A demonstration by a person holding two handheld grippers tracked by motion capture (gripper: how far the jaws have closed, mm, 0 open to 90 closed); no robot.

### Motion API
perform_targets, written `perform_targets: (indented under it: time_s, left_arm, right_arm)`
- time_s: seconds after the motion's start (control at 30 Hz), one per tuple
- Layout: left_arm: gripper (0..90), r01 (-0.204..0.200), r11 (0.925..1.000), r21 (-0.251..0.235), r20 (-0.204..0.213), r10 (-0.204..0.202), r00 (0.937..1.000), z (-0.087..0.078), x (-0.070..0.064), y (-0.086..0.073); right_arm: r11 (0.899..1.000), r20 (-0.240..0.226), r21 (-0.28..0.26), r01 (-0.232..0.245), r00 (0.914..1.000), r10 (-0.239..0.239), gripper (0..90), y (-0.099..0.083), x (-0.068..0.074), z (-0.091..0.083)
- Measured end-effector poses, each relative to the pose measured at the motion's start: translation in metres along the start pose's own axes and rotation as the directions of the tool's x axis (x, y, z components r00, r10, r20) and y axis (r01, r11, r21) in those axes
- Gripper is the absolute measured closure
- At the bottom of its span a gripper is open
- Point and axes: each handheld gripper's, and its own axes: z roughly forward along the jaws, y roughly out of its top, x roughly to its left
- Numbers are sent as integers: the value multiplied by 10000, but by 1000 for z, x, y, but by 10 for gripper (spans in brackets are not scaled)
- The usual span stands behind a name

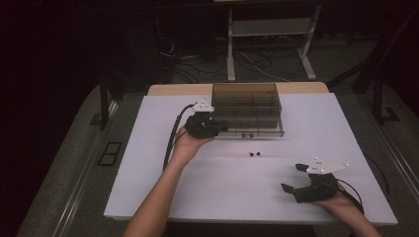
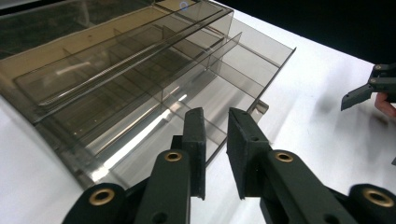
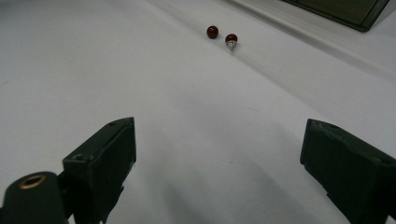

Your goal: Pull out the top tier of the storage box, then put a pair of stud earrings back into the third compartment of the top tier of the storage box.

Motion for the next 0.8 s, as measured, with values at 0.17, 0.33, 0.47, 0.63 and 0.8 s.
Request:
perform_targets:
  time_s: [0.17,0.33,0.47,0.63,0.8]
  left_arm:
    - [720,255,9995,-179,84,-254,9996,-12,2,-4]
    - [662,330,9993,-164,35,-330,9994,-21,4,-9]
    - [616,270,9996,-61,-39,-271,9996,-27,3,-16]
    - [519,276,9995,-150,-180,-279,9994,-38,2,-25]
    - [398,218,9992,-330,-364,-230,9991,-47,0,-35]
  right_arm:
    - [10000,-12,-6,-23,10000,23,100,1,1,1]
    - [10000,-31,-3,2,10000,-2,100,0,1,1]
    - [10000,-31,-21,7,10000,-7,100,0,0,1]
    - [10000,-14,0,23,10000,-23,100,0,0,1]
    - [10000,-17,27,26,10000,-26,100,0,0,1]
